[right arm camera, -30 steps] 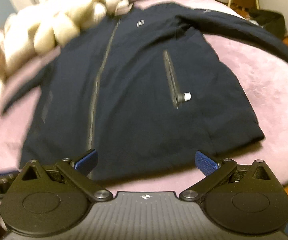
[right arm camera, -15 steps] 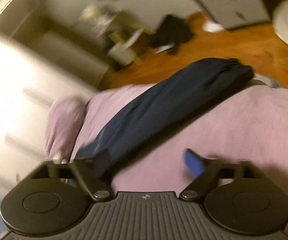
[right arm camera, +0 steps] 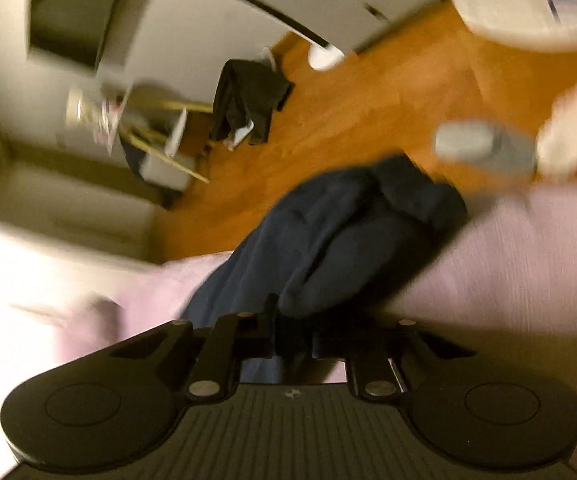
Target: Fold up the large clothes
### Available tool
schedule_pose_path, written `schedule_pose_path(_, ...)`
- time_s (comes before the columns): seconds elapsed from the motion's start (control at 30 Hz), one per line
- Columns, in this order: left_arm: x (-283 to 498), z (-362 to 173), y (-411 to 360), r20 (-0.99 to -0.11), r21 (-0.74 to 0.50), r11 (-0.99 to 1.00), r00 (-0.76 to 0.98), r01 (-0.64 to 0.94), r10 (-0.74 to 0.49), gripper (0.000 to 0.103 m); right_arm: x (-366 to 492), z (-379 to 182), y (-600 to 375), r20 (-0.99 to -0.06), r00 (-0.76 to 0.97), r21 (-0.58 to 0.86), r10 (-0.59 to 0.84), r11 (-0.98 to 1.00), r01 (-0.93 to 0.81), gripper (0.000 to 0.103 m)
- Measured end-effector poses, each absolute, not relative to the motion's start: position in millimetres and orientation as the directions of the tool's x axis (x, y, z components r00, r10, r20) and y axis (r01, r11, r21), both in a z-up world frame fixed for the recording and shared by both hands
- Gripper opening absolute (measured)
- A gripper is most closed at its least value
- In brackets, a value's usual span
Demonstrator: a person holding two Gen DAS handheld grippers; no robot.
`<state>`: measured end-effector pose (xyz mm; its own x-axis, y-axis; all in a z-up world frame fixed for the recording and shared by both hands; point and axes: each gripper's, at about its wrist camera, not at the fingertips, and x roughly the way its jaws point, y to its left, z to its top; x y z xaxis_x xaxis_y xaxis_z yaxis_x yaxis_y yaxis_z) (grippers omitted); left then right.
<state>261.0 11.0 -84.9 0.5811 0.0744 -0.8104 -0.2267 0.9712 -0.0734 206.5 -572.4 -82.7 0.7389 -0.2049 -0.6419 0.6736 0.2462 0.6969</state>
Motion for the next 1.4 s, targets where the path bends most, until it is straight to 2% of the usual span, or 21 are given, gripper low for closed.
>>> schedule_pose_path(0.07,259,-80,21,-0.808,-0.108,0.968,0.587,-0.229,0.048,0.103,228,-41,-551,-0.665,0.679,0.537,-0.310,0.434,0.724,0.012)
schedule_pose_path(0.17,254,-67,34,-0.787,-0.140,0.960,0.616,-0.240,0.039,0.103,258,22,-468,-0.511,0.729,0.205,-0.456,0.759,0.618,0.012)
schedule_pose_path(0.27,247,-55,48,-0.761,-0.194,0.947,0.649,-0.255,0.018,0.103,277,48,-359,-0.375,0.868,-0.085,-0.325,0.945,0.317,0.013)
schedule_pose_path(0.37,244,-48,58,-0.747,-0.259,0.935,0.664,-0.244,-0.034,0.103,285,28,-248,-0.373,0.918,-0.340,-0.132,0.940,-0.003,0.019)
schedule_pose_path(0.47,246,-44,60,-0.734,-0.283,0.936,0.675,-0.206,-0.073,0.103,291,-27,-170,-0.476,0.879,-0.490,-0.026,0.838,-0.241,0.020)
schedule_pose_path(0.57,258,-41,57,-0.717,-0.321,0.932,0.686,-0.167,-0.124,0.103,295,-86,-126,-0.588,0.806,-0.590,-0.075,0.721,-0.363,0.025)
schedule_pose_path(0.63,272,-39,50,-0.700,-0.375,0.917,0.690,-0.136,-0.184,0.103,291,-98,-113,-0.549,0.831,-0.644,-0.094,0.681,-0.348,0.025)
schedule_pose_path(0.67,279,-38,45,-0.692,-0.398,0.909,0.691,-0.120,-0.211,0.103,292,-94,-112,-0.556,0.826,-0.638,-0.097,0.686,-0.349,0.027)
schedule_pose_path(0.7,286,-38,39,-0.684,-0.412,0.905,0.691,-0.104,-0.232,0.103,292,-85,-115,-0.574,0.815,-0.608,-0.083,0.710,-0.356,0.040)
schedule_pose_path(0.73,294,-38,33,-0.679,-0.420,0.903,0.691,-0.089,-0.248,0.103,285,-78,-123,-0.589,0.806,-0.567,-0.063,0.743,-0.356,0.068)
schedule_pose_path(0.8,312,-40,20,-0.670,-0.451,0.891,0.680,-0.056,-0.297,0.103,277,-57,-144,-0.596,0.803,-0.454,-0.003,0.826,-0.334,0.097)
schedule_pose_path(0.9,346,-54,4,-0.659,-0.552,0.834,0.624,-0.021,-0.420,0.103,256,-21,-195,-0.583,0.809,-0.214,0.080,0.945,-0.247,0.097)
schedule_pose_path(0.97,366,-66,-6,-0.664,-0.581,0.814,0.592,-0.023,-0.457,0.103,246,-12,-235,-0.598,0.788,0.030,0.149,0.986,-0.164,0.094)
schedule_pose_path(1.0,376,-73,-10,-0.671,-0.593,0.805,0.573,-0.032,-0.471,0.102,241,-12,-255,-0.600,0.778,0.153,0.186,0.981,-0.117,0.088)
schedule_pose_path(1.07,391,-87,-16,-0.685,-0.613,0.787,0.538,-0.063,-0.491,0.081,231,-22,-290,-0.596,0.757,0.367,0.267,0.929,-0.039,0.070)
schedule_pose_path(1.1,396,-93,-18,-0.692,-0.624,0.777,0.520,-0.083,-0.501,0.077,225,-29,-305,-0.590,0.746,0.469,0.309,0.883,0.005,0.059)
schedule_pose_path(1.13,402,-99,-20,-0.699,-0.630,0.770,0.504,-0.099,-0.507,0.077,223,-35,-320,-0.580,0.738,0.544,0.344,0.839,0.037,0.054)
schedule_pose_path(1.2,408,-103,-26,-0.715,-0.607,0.788,0.502,-0.100,-0.487,0.077,212,-50,-336,-0.568,0.729,0.624,0.383,0.778,0.078,0.052)
schedule_pose_path(1.23,409,-103,-27,-0.717,-0.600,0.793,0.506,-0.100,-0.479,0.072,210,-56,-339,-0.570,0.726,0.632,0.386,0.770,0.087,0.051)
schedule_pose_path(1.33,417,-110,-24,-0.720,-0.624,0.768,0.489,-0.147,-0.492,0.029,205,-65,-348,-0.562,0.723,0.660,0.402,0.745,0.099,0.050)
schedule_pose_path(1.4,421,-113,-25,-0.723,-0.639,0.746,0.479,-0.190,-0.497,0.028,209,-71,-347,-0.554,0.727,0.674,0.407,0.731,0.105,0.050)
